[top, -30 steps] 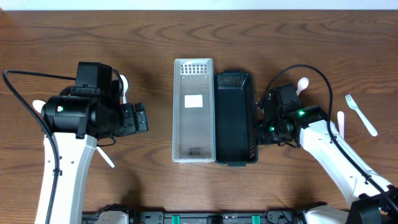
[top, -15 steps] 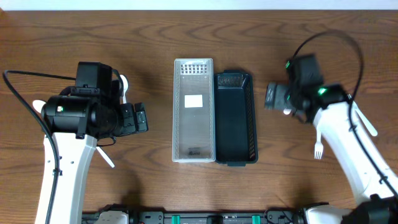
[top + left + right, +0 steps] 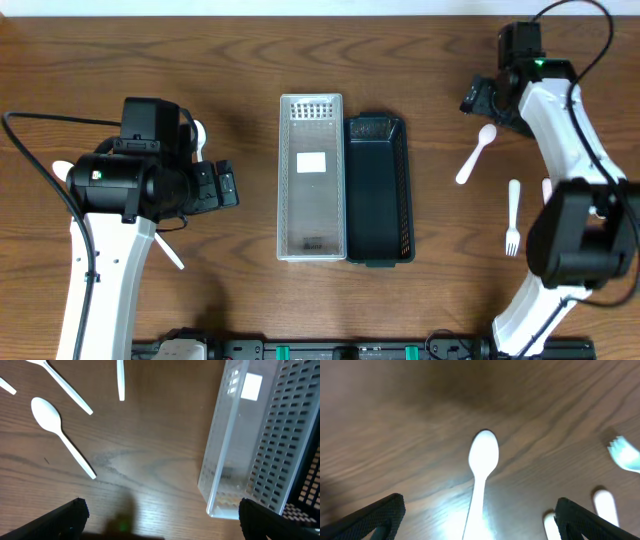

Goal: Pack container
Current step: 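Lower the right gripper and grasp the white spoon by its bowl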

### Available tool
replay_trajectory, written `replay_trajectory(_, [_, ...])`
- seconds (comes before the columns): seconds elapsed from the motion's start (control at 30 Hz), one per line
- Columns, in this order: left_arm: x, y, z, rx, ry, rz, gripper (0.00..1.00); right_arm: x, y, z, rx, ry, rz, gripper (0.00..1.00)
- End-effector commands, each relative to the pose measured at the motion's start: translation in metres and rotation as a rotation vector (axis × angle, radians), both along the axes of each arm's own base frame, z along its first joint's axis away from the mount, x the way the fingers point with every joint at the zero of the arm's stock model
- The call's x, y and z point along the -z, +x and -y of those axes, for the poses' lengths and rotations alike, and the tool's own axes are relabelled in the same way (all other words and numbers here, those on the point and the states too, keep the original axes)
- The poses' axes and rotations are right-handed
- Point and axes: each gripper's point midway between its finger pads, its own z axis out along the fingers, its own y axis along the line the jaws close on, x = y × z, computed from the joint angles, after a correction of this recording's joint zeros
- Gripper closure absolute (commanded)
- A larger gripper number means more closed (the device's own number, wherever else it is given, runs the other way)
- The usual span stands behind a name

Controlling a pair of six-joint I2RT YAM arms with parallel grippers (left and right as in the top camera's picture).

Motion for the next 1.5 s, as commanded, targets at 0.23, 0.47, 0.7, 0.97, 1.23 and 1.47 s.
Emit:
replay_trajectory(0.23, [-0.009, 0.007, 0.000, -0.010, -0.009, 0.046, 0.02, 0.055, 0.014, 0.014, 0.033, 0.124, -0.053, 0.01])
replay_trajectory(0.47, [-0.009, 0.007, 0.000, -0.010, -0.009, 0.047, 0.02, 0.069, 0.016, 0.015, 0.035, 0.182, -0.059, 0.01])
replay_trajectory(0.7, [-0.009, 0.007, 0.000, -0.010, -0.009, 0.047, 0.02, 0.080, 0.015, 0.012, 0.016, 0.187, -0.084, 0.01])
replay_trajectory(0.97, [-0.009, 0.007, 0.000, -0.010, -0.009, 0.047, 0.02, 0.092, 0.013, 0.012, -0.008, 0.184, -0.109, 0.01])
replay_trajectory(1.23, [-0.009, 0.007, 0.000, -0.010, -0.009, 0.047, 0.02, 0.093, 0.014, 0.014, -0.006, 0.183, -0.103, 0.01])
replay_trajectory(1.47, [-0.009, 0.007, 0.000, -0.010, -0.009, 0.047, 0.02, 0.094, 0.010, 0.013, -0.012, 0.184, -0.124, 0.14])
